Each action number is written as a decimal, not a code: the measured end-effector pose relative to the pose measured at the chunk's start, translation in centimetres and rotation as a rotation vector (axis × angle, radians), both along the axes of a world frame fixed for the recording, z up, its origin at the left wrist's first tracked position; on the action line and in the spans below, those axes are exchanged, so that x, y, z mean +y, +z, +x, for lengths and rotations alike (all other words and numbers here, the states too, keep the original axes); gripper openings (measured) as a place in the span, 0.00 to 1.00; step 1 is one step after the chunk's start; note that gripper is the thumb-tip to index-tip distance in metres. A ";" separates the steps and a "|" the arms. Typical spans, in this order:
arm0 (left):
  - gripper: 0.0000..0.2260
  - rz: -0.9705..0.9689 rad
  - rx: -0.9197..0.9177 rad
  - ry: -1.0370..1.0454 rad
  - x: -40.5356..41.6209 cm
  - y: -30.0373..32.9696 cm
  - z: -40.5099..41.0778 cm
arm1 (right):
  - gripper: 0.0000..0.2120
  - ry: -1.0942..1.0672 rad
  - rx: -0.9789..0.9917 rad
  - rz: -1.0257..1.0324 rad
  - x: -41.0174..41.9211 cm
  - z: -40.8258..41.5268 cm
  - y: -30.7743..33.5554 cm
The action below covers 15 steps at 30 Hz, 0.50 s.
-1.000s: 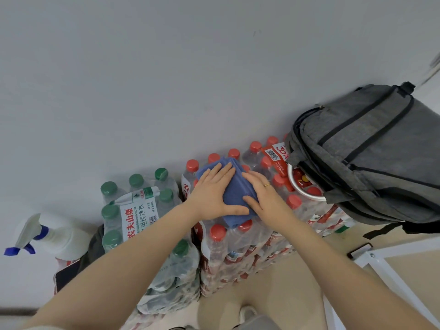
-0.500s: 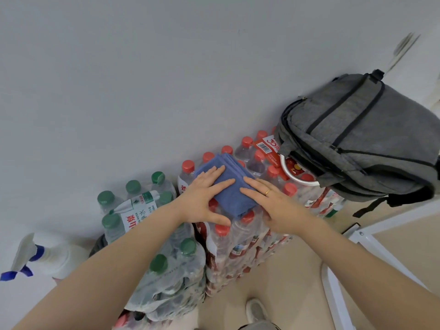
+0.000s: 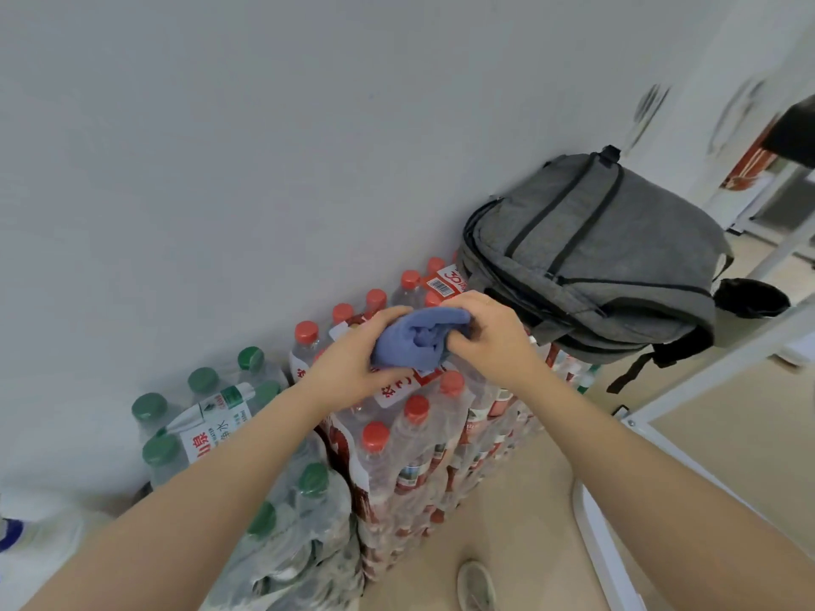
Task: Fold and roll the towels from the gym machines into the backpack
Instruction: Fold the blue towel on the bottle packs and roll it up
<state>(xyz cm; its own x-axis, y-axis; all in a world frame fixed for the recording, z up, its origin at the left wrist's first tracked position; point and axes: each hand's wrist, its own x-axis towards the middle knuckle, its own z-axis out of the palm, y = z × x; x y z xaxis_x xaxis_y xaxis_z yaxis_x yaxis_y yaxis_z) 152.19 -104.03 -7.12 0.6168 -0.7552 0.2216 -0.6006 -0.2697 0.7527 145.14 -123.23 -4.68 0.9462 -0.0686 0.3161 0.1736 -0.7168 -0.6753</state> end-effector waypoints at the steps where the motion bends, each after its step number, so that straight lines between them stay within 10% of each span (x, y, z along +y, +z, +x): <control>1: 0.26 -0.077 -0.026 0.029 -0.7 0.7 -0.2 | 0.15 -0.002 -0.035 0.032 -0.6 -0.2 0.7; 4: 0.19 -0.127 -0.480 0.082 -2.7 0.9 0.4 | 0.15 0.030 -0.130 -0.066 -2.5 -0.6 1.1; 9: 0.18 0.348 -0.859 0.036 -3.0 -0.7 2.8 | 0.18 0.171 0.097 -0.308 -4.0 -0.1 -2.3; 12: 0.22 0.633 -0.596 -0.062 -2.2 -1.1 2.6 | 0.22 0.327 0.367 -0.419 -4.3 -0.5 -3.2; 15: 0.24 0.753 -0.287 -0.002 -3.2 0.8 2.7 | 0.18 0.193 0.067 -0.576 -6.7 -0.9 -2.4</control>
